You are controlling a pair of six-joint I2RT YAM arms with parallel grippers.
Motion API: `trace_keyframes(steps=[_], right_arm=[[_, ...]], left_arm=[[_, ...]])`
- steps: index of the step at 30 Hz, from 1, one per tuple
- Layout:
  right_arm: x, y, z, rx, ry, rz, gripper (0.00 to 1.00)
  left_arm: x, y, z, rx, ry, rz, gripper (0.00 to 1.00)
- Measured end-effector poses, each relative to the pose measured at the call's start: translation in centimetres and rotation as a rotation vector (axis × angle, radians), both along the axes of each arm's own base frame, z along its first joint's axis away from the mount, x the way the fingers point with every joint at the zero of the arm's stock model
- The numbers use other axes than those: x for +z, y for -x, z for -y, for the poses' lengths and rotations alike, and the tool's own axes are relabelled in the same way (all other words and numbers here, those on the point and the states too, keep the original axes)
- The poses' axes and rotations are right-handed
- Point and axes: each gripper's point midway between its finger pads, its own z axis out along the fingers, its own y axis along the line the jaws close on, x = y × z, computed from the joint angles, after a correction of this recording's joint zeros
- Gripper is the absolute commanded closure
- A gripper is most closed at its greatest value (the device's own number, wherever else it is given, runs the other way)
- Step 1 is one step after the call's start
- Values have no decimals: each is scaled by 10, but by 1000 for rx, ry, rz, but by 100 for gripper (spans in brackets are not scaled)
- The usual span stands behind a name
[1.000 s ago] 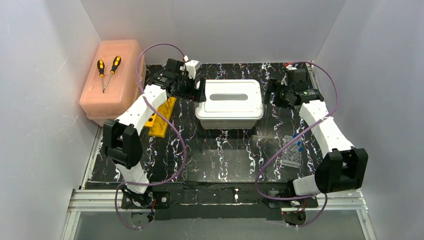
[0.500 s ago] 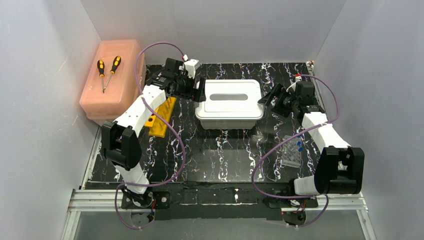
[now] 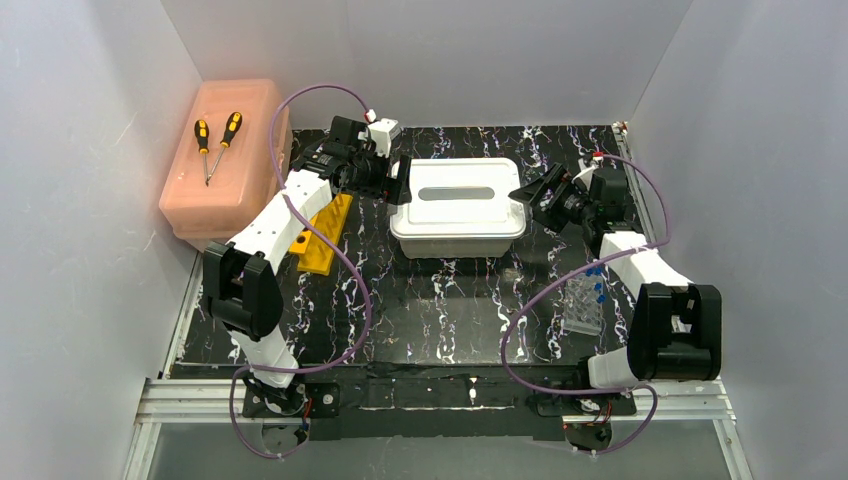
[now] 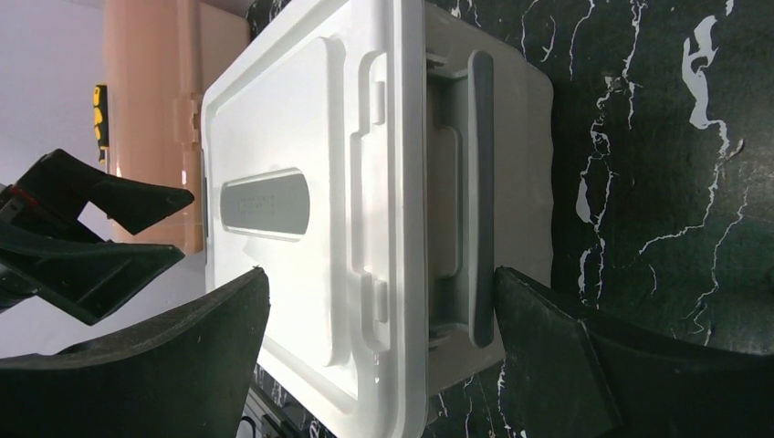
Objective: Organize the chemistry lab equipment
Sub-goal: Close the lid of the storage box.
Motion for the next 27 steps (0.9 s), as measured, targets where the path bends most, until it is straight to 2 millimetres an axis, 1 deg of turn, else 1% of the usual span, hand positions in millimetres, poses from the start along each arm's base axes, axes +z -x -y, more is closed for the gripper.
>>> trace_keyframes(steps=[3,6,8,10,14,19,27], right_arm=[[-5,1,-4,12,4,-14,4],[-11,2,-12,33,50,-27,11],[-14,1,-18,47,100,-34,17],[-16,1,-22,55,153,-41,21],[-13,0,-28,66,256,-25,26],[-11,-1,-29,64,358,-2,34],[-5,-4,-32,57,501,46,40]], left_arm=[[0,0,0,-2,-1,1,2],[-1,1,-1,-5,-5,0,3],[-3,1,-1,-8,-9,-1,3],[-4,2,-1,-10,-12,-4,4],[-10,5,-3,-13,-25,-17,4],[-12,5,-5,-24,-40,-12,5],[-18,8,-7,-33,-55,-23,6]])
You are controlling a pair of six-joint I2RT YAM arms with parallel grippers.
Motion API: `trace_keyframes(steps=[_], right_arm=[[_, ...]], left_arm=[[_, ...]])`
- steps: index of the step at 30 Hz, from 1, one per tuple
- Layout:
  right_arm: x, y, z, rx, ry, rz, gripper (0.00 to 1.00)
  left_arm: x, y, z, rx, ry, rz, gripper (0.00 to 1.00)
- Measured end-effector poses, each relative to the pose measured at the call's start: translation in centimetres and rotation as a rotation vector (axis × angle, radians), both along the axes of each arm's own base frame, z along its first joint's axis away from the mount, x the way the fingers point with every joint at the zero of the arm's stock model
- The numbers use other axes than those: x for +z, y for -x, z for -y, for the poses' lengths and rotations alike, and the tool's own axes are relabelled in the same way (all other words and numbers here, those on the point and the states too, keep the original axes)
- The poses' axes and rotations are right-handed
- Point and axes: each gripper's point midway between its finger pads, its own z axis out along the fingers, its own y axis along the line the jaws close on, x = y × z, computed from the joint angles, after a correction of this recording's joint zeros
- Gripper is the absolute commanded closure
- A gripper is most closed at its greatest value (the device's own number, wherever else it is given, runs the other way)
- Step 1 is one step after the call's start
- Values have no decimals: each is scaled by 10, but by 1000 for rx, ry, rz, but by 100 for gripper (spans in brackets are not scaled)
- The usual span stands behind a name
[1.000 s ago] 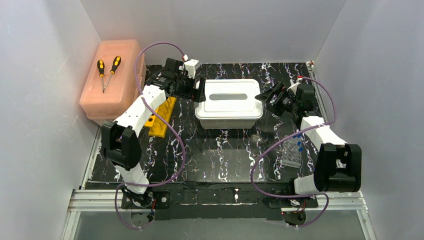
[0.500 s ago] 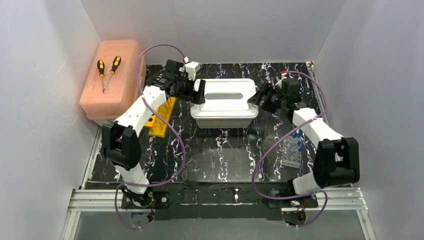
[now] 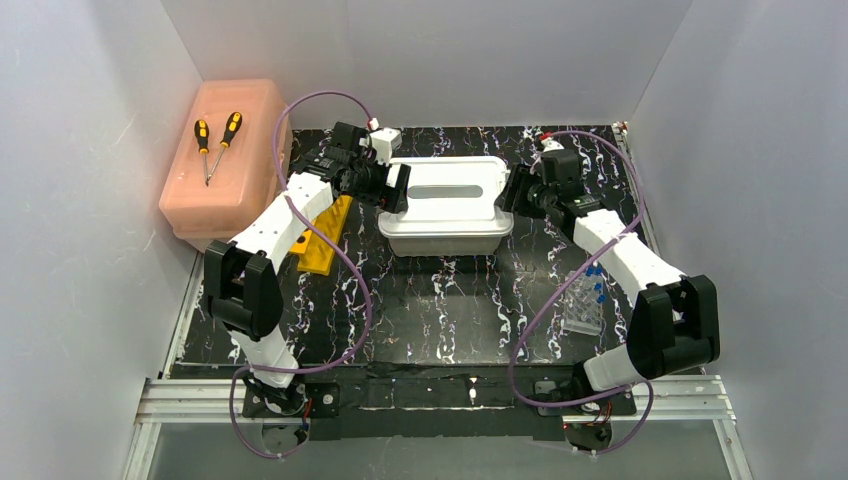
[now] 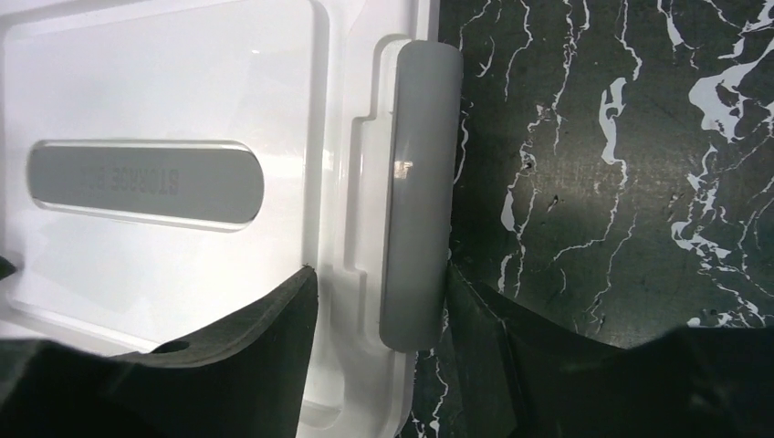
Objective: Organize the chemistry lab equipment
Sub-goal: Close the lid of the storage box.
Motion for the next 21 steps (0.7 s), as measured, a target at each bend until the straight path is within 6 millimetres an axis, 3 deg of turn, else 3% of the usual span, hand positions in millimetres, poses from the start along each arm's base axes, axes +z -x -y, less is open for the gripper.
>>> trace_keyframes(steps=[3,21], right_arm=[[-7,5,0,7,56,-10,43],[-1,3,-1,-11,221,36,62]], left_arm=[[0,0,-1,-4,-5,4,7],[-4,0,-1,-20,-16,13,9]])
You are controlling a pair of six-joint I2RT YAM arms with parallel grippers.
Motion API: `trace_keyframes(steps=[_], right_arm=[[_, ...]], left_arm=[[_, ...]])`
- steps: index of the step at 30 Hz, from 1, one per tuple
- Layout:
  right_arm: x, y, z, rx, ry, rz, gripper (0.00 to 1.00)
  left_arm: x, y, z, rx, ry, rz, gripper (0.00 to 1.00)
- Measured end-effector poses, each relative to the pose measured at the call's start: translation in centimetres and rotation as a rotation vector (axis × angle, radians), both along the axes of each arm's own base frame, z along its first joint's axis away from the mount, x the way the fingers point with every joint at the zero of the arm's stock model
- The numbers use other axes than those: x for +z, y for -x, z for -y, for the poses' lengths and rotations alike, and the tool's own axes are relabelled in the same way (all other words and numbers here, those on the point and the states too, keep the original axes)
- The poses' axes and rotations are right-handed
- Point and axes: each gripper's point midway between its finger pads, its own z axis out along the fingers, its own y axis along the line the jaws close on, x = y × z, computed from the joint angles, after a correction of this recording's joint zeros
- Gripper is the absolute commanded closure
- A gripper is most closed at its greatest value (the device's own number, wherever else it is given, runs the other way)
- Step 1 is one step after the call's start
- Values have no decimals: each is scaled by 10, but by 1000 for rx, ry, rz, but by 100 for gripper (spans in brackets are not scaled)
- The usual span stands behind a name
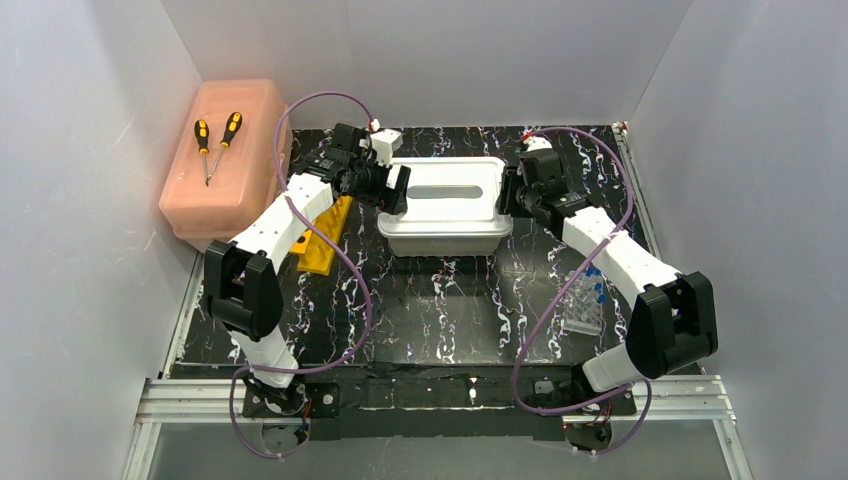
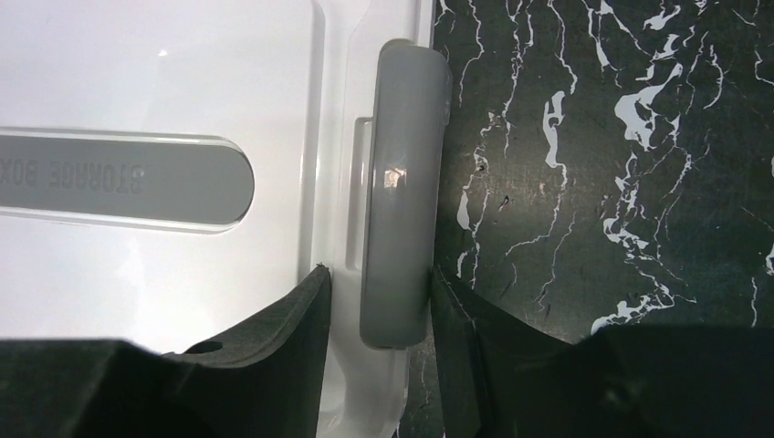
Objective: Organize the chemistry lab equipment
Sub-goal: Close the lid of the storage box.
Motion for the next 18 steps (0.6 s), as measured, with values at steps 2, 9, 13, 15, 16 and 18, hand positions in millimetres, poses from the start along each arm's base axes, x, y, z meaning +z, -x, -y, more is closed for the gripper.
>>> trace_keyframes(steps=[2,9,13,15,16,18], right_arm=[[1,0,0,-2,24,6,63],[2,0,3,-13,91,18,11],[4,4,14,-34,138,9,2],[8,12,17,-30,148,0,2],[12,16,19,-28,148,-1,4],[21,25,22,-28,145,4,5]], left_arm=[[0,0,0,-1,0,1,10],[0,-1,0,-2,-1,4,4],[1,0,-1,3,-3,3,2],[1,1,-2,9,-6,-3,2],[1,1,-2,11,-8,-5,2],[2,1,-5,20,-11,-11,2]])
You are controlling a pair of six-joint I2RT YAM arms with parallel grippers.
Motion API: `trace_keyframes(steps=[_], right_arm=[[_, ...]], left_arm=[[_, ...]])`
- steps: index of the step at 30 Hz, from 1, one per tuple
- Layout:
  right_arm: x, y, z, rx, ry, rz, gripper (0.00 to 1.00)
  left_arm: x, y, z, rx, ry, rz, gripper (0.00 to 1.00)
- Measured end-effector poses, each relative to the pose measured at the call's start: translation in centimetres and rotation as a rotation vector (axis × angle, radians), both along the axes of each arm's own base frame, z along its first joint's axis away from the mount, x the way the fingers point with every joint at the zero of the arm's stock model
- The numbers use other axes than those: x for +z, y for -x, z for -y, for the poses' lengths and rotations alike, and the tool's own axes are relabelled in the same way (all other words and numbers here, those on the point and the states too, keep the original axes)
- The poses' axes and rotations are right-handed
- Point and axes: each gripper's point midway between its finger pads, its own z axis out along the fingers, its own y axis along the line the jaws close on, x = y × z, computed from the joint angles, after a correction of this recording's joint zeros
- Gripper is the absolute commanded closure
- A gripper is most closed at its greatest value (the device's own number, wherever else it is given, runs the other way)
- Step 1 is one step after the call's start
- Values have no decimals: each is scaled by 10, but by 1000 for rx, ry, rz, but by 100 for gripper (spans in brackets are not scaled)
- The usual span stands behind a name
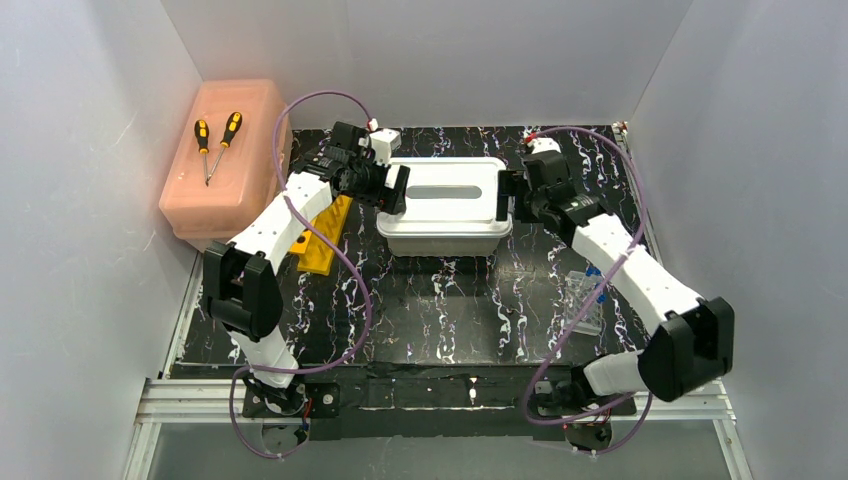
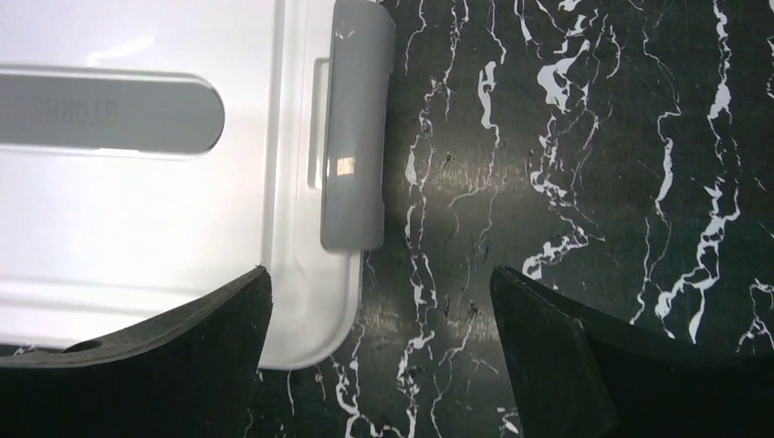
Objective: Organize the chemistry lab equipment
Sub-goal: Close the lid of the storage box.
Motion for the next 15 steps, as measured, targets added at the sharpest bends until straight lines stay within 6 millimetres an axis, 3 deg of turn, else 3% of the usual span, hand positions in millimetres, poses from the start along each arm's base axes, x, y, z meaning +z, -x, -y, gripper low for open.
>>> trace_keyframes(steps=[4,6,11,15], right_arm=[[18,20,8,-13,-26,13,9],[15,32,13,-28,-38,2,12],[-36,66,26,-70,-10,-150,25],[-80,93,39,-127,36,-297,28]], left_arm=[[8,0,-3,14,0,-3,2],[15,-1,-4,20,2,3,2],[32,-1,-8,31,5,23,2],[42,0,-13,39,-1,34,2]])
